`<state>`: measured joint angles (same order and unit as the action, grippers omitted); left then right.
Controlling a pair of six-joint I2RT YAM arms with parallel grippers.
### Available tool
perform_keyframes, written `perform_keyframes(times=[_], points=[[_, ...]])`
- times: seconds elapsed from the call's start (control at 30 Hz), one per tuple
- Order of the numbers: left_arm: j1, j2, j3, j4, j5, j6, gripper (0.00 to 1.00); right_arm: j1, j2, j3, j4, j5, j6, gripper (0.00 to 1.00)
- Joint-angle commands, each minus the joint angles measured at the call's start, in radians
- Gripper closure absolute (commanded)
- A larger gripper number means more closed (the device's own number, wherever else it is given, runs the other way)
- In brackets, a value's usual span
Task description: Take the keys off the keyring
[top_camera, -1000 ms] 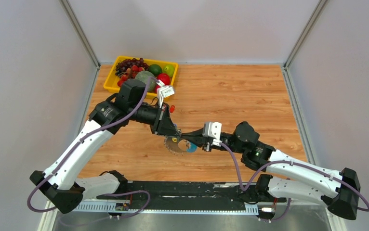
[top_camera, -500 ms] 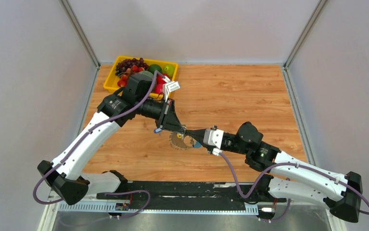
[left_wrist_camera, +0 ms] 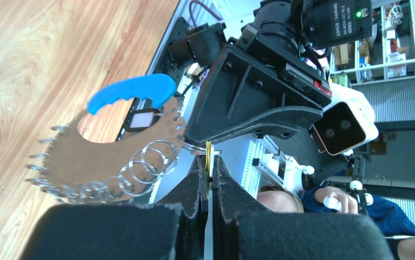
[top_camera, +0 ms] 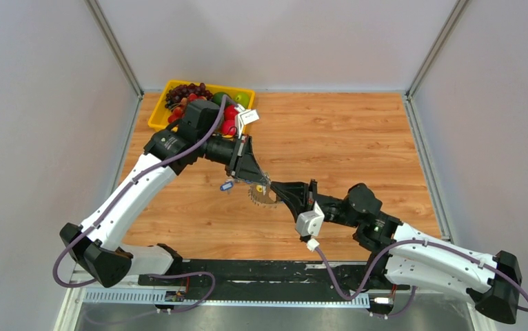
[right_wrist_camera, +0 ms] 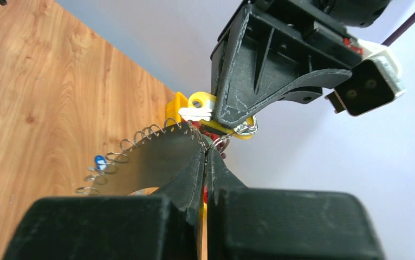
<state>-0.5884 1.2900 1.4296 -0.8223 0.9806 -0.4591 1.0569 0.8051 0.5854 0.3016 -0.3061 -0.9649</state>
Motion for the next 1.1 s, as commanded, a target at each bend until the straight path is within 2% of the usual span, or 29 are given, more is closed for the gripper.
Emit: perform_keyframes(times=[0.0, 0.37, 0.4, 0.47, 0.53, 0.67, 0.83, 0.9, 1.07], points=[[0.045, -0.021, 0.001, 0.122, 0.049, -0.057, 1.00, 0.007, -0.062, -0.032, 0.153, -0.077, -0.080, 1.00], [0.079, -0.017, -0.079, 0.206, 0.105, -0.110, 1.00, 0.008, -0.051, 0.006, 0.116, -0.148, -0.126, 1.00], [0.078, -0.019, -0.082, 0.216, 0.108, -0.116, 1.00, 0.008, -0.047, 0.019, 0.094, -0.142, -0.117, 0.98], [0.078, -0.027, -0.082, 0.231, 0.109, -0.123, 1.00, 0.008, -0.041, 0.051, 0.036, -0.134, -0.091, 0.78], [0.079, -0.037, -0.078, 0.239, 0.105, -0.125, 1.00, 0.008, -0.048, 0.061, 0.023, -0.122, -0.033, 0.67], [0.078, -0.047, -0.060, 0.224, 0.112, -0.098, 1.00, 0.007, -0.075, 0.078, 0.007, -0.055, 0.158, 0.60], [0.078, -0.057, -0.054, 0.218, 0.115, -0.084, 1.00, 0.005, -0.078, 0.117, -0.007, 0.118, 0.479, 0.50], [0.078, -0.059, -0.053, 0.216, 0.115, -0.082, 1.00, 0.006, -0.059, 0.144, -0.033, 0.182, 0.581, 0.50], [0.078, -0.068, -0.048, 0.218, 0.111, -0.085, 1.00, 0.005, -0.001, 0.206, -0.109, 0.226, 0.670, 0.63]])
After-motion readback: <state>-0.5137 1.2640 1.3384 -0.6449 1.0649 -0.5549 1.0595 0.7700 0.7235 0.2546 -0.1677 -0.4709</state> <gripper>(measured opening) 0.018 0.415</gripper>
